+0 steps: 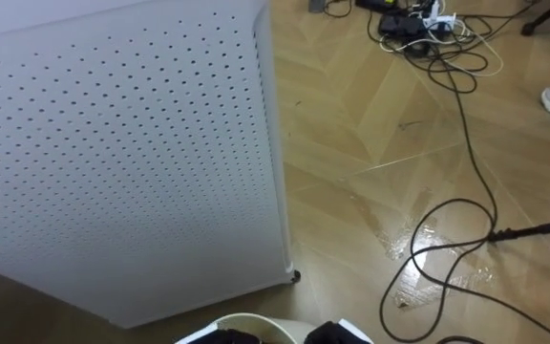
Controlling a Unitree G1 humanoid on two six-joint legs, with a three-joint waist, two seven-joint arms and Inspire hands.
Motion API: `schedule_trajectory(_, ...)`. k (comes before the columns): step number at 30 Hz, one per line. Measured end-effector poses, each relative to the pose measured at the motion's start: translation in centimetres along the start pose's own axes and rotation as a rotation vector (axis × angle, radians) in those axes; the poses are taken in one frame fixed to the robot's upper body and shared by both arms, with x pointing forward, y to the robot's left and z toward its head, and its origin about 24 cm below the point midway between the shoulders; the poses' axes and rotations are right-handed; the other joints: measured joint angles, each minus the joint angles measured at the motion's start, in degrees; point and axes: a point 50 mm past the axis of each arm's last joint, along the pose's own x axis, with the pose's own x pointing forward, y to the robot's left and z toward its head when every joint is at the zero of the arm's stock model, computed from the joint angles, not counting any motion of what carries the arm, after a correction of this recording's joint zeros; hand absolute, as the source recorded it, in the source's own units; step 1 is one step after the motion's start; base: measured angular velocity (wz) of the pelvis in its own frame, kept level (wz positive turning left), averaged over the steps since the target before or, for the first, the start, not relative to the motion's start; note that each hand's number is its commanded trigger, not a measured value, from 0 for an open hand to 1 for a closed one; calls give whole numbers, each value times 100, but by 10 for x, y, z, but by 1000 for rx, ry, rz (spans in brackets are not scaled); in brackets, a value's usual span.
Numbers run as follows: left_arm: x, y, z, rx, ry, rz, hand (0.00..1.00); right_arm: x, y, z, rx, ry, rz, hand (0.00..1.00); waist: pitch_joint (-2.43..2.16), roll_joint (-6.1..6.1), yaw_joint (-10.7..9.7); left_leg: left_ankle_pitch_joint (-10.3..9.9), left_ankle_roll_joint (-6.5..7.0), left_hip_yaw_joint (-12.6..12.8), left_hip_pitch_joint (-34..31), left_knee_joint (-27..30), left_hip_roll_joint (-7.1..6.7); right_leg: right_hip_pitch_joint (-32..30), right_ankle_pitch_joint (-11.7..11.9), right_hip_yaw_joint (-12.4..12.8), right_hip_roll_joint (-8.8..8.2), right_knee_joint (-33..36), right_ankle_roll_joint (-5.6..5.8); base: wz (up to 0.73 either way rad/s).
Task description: Pick garbage
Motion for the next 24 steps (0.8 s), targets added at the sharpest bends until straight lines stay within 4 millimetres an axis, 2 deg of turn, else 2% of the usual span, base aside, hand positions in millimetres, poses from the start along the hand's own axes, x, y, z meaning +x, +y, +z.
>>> schedule_trajectory(9,-2,6,-10,-8,52,14,0,-2,-4,-3,-7,12,-9,100,-7,11,0,0,0,-7,-9,2,2,10,0,-12,-13,-16,0,0)
schedule_trajectory(17,-5,10,-10,-3,57,26,0,-3,-4,-6,-4,25,-9,100,-28,42,6,0,0,-14,30,2,-3,52,0,-21,-39,-8,0,0)
schedule_trajectory(24,-5,11,-10,0,58,28,0,-3,-5,-9,-6,37,-14,100,-27,42,9,0,0,-28,31,8,-4,53,0,-20,-42,-5,1,0)
